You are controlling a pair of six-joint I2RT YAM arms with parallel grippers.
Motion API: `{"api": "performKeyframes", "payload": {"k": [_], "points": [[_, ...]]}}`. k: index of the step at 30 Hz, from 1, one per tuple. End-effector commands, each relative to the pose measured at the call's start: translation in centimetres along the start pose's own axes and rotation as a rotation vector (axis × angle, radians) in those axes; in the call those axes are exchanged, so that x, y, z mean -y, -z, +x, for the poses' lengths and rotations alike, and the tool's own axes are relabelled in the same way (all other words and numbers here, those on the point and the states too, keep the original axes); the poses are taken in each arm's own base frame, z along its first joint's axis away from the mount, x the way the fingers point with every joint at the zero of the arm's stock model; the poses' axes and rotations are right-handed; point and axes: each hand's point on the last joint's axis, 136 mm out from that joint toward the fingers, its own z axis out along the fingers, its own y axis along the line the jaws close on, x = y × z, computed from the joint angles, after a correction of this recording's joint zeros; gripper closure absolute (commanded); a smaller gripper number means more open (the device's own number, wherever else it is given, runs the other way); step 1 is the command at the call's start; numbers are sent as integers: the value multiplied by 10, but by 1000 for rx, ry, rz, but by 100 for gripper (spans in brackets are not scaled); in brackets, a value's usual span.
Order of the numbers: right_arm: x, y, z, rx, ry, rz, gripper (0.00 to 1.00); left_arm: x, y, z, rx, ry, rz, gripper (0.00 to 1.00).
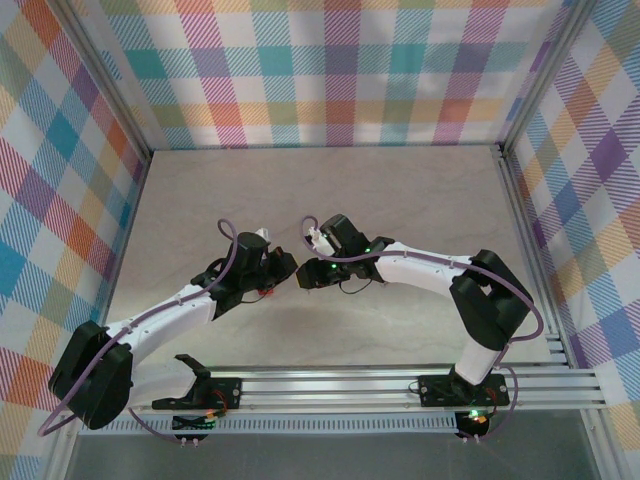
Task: Lock with the key
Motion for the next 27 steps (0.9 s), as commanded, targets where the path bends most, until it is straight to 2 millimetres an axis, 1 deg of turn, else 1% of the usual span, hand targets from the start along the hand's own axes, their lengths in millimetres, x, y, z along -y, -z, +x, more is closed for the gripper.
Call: {"api": "performKeyframes", "payload": {"k": [1,3,6,17,27], "points": [[-6,5,-2,7,23,-5,63,-1,5,2,5,-30,-8,100],[-6,6,-2,9,27,-3,61,-2,6,1,11,-36,-17,100],[-6,7,-3,15,30,4,61,-3,7,0,15,-42,-25,100],[-8,1,-1,6,17,-21,69,-2,9,-1,20,-44,-22,100],[-13,-3,0,-1,3,-67,70,-2,10,0,23,-42,-15,100]]}}
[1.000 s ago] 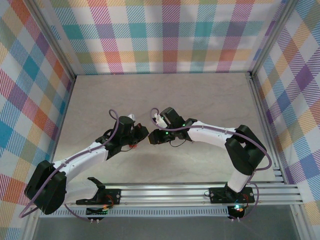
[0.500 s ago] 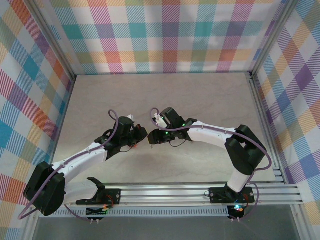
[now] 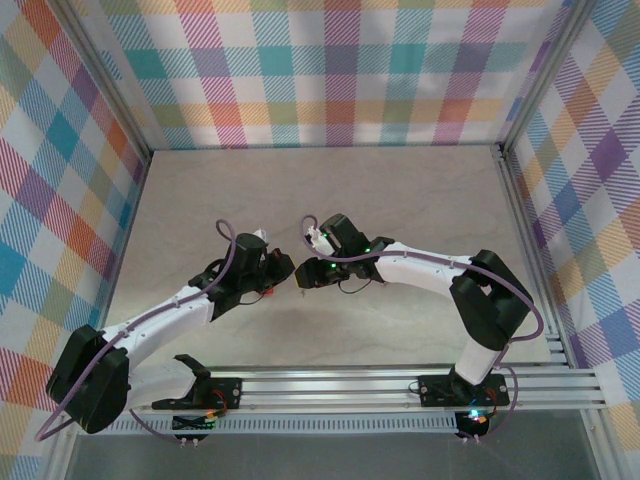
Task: Lock with the key
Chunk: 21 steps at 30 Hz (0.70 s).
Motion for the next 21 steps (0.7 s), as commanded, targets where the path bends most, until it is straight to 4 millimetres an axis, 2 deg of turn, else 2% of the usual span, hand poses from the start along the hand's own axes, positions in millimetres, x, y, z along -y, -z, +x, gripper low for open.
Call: {"api": "performKeyframes", "payload": {"k": [1,8,10,21], "points": [[-7,-3,1,-1,3,-37,70,3,5,1,8,-18,12,100],[-8,-1,1,7,5,-39,75,2,6,2,7,-19,10,100],[-8,-1,1,5,5,-41,80,2,6,1,8,-20,9,100],[-12,0,2,5,-1,-68,86,6,12,-1,30,-30,31,100]]}}
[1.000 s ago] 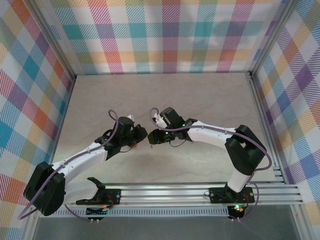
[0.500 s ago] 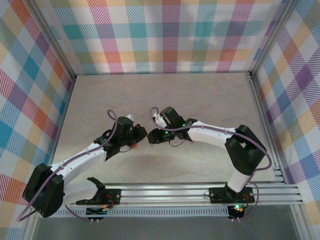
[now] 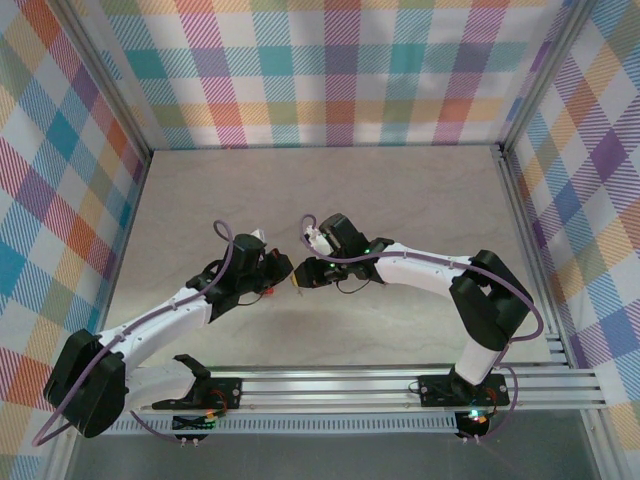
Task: Lock with the key
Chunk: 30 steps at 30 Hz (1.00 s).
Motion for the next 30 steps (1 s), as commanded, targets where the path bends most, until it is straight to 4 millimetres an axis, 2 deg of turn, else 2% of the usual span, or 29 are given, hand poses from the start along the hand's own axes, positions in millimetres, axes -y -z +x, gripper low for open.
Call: {"api": "performKeyframes", "payload": {"k": [1,9,22,30], "points": [[-4,1,5,-3,-3,-27,87,9,8,0,21,-28,48,100],[-14,11,4,30,-5,-112,92,22,24,-5,78,-44,156,100],[-32,27,1,49,-1,-276,93,50,53,-10,162,-62,366,100],[-47,49,0,69,29,-406,95,59,73,-12,214,-98,452,100]]}}
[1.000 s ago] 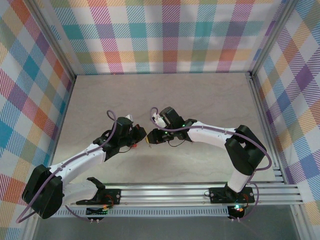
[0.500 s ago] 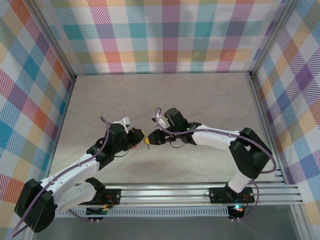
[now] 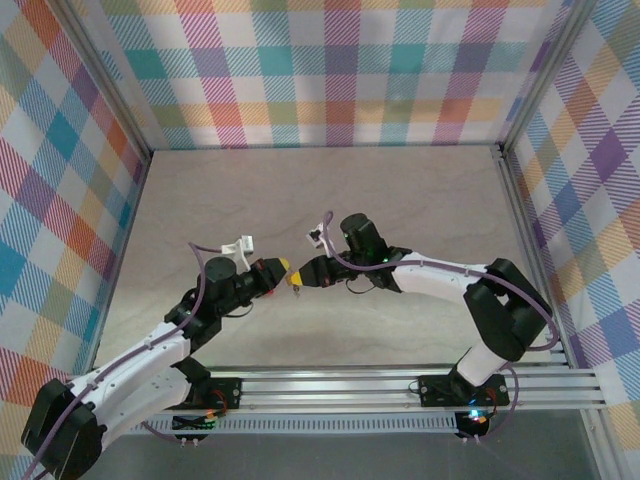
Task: Lock with the key
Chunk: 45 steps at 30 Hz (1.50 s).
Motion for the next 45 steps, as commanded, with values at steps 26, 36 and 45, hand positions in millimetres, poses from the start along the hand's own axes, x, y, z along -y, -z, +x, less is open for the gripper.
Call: {"api": "performKeyframes", "payload": {"k": [26,36,45], "points": [[-64,30,10,-66,105,-338,98,55,44,-20,159,-129,284,100],[-69,32,14,-87,102,-370,98,61,48,-19,164,-140,323,100],[-78,36,14,-87,142,-407,99,65,50,-18,160,-141,344,100]]}}
